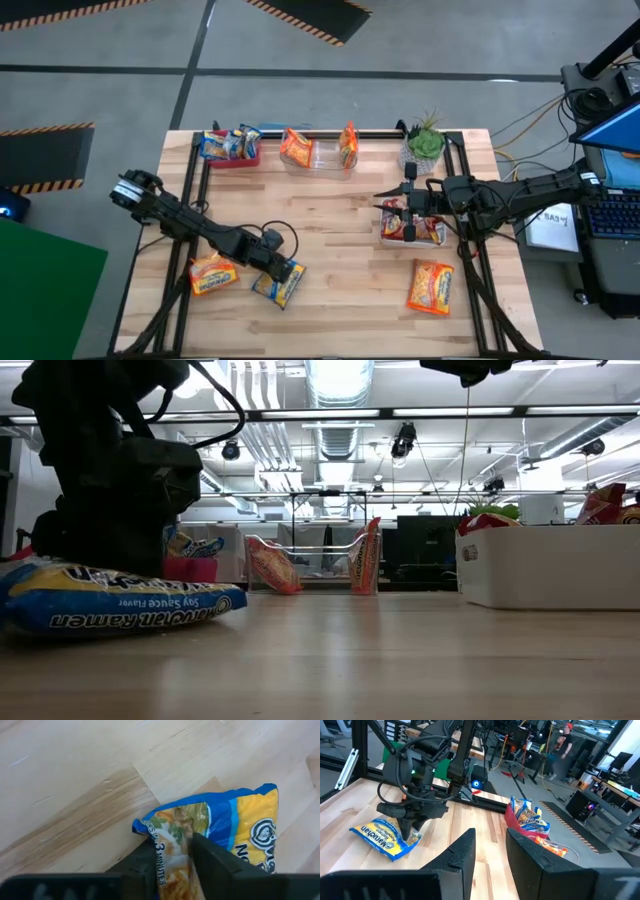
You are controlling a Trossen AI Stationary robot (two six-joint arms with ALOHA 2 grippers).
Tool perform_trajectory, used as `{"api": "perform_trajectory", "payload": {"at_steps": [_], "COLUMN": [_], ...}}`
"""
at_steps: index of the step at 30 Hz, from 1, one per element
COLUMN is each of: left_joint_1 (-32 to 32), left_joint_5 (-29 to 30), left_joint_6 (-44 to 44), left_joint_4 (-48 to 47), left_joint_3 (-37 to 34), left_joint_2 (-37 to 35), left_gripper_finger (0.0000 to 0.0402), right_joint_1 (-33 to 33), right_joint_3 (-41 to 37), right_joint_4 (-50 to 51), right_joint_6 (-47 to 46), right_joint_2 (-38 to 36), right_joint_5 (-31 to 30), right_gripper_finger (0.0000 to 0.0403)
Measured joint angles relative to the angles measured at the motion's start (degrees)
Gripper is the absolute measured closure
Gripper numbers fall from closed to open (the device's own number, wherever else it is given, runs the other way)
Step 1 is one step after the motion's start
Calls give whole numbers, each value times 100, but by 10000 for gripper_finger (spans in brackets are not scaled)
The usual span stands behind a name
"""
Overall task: Sort Maruchan noodles
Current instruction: Put the blue noodle pack into the red bin
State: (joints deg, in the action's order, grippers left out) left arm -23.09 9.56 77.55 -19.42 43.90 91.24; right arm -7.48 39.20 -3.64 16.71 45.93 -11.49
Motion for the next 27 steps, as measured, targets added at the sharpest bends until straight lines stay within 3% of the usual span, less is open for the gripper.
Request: {"api": "perform_trajectory", "payload": {"at_steps": [9, 13, 16, 27], "left_joint_1": [2, 8, 33, 429], "left_joint_5": [24, 24, 69, 1272], "left_joint_6": [-367, -760, -1088, -2675], "left_joint_4": [-62, -331, -899, -3568], "left_joint_3": [49, 305, 616, 2418], "left_joint_2": [-22, -24, -26, -44], "left_gripper_finger": [387, 397, 398, 399], "right_joint_1": [-1, 1, -1, 0], "right_joint_3": [0, 0, 0, 0], "right_joint_4": [0, 0, 0, -7], "right_joint_6": [39, 42, 39, 102], "right_joint_2": [0, 0, 0, 1], "right_joint_5": [-2, -2, -2, -4], "right_gripper_finger": [305, 305, 305, 305]}}
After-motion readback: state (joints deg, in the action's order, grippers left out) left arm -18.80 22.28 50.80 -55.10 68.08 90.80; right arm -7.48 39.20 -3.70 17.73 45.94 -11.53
